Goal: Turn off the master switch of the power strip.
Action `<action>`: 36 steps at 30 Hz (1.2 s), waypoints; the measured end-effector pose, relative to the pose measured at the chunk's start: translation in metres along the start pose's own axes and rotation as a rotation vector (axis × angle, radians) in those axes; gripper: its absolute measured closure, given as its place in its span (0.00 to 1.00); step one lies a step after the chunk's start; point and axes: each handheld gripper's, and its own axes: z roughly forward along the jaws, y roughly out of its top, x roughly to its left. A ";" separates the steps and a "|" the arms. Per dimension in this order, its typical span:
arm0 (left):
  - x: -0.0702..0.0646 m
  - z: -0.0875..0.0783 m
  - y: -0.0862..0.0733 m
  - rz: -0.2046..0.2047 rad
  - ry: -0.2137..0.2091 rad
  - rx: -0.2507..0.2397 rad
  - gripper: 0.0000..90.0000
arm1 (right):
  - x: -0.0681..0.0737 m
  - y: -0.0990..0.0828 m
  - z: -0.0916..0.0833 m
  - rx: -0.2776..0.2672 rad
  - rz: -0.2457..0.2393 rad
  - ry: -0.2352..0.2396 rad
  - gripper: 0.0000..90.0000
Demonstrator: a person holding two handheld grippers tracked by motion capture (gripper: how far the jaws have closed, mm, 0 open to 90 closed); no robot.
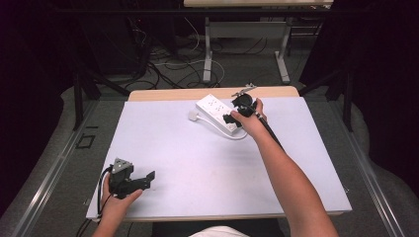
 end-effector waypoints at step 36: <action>-0.001 0.000 0.001 -0.003 -0.023 -0.012 0.08 | 0.015 0.001 -0.018 -0.006 -0.034 -0.004 0.00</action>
